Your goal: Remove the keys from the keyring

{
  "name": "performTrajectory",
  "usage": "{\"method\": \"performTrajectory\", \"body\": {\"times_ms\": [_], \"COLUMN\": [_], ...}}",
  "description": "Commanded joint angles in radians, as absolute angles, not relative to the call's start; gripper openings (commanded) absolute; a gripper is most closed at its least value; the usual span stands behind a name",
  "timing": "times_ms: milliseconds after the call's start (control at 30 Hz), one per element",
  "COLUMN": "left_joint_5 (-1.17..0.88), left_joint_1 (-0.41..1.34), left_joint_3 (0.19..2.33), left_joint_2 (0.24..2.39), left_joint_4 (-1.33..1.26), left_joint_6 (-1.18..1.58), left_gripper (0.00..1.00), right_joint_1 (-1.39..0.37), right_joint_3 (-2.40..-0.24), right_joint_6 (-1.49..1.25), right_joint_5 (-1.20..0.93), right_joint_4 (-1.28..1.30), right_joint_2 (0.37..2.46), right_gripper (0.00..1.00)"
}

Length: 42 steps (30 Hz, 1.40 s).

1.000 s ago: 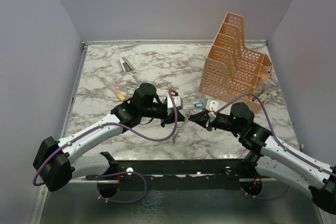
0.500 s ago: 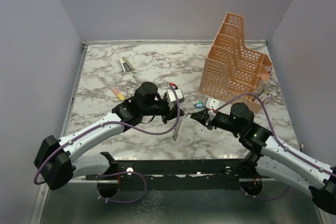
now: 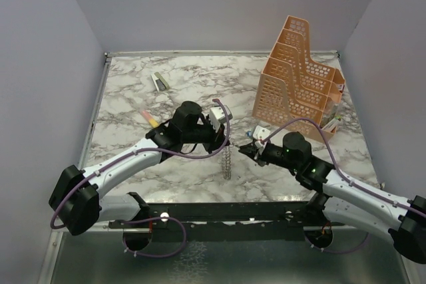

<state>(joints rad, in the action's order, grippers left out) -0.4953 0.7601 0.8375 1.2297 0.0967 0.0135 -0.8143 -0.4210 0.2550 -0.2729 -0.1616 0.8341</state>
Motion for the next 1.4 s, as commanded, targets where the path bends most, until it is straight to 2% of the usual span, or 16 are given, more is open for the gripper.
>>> {"method": "performTrajectory", "body": {"times_ms": [0, 67, 300, 533, 700, 900, 1100, 1367], "left_joint_5": [-0.434, -0.445, -0.475, -0.546, -0.626, -0.709, -0.759, -0.782], "left_joint_1": [0.741, 0.741, 0.741, 0.741, 0.741, 0.741, 0.741, 0.742], "left_joint_3": [0.85, 0.845, 0.836, 0.819, 0.808, 0.806, 0.811, 0.815], "left_joint_2": [1.222, 1.218, 1.192, 1.145, 1.11, 1.089, 1.087, 1.089], "left_joint_4": [0.071, 0.064, 0.081, 0.1, 0.122, 0.15, 0.174, 0.176], "left_joint_6": [0.052, 0.046, -0.032, -0.123, -0.189, -0.236, -0.257, -0.26], "left_gripper": [0.0, 0.0, 0.0, 0.0, 0.0, 0.0, 0.0, 0.0], "right_joint_1": [-0.856, -0.87, -0.873, -0.87, -0.86, -0.856, -0.842, -0.834], "right_joint_3": [-0.413, -0.416, -0.412, -0.364, -0.34, -0.361, -0.36, -0.382], "right_joint_6": [0.257, 0.257, 0.216, 0.159, 0.155, 0.185, 0.201, 0.196], "right_joint_5": [-0.227, -0.219, -0.268, -0.265, -0.27, -0.369, -0.382, -0.471], "right_joint_4": [-0.221, -0.225, -0.227, -0.293, -0.327, -0.325, -0.345, -0.376], "right_joint_2": [0.881, 0.9, 0.884, 0.794, 0.743, 0.762, 0.778, 0.833], "right_gripper": [0.01, 0.05, 0.33, 0.44, 0.46, 0.48, 0.47, 0.34]}}
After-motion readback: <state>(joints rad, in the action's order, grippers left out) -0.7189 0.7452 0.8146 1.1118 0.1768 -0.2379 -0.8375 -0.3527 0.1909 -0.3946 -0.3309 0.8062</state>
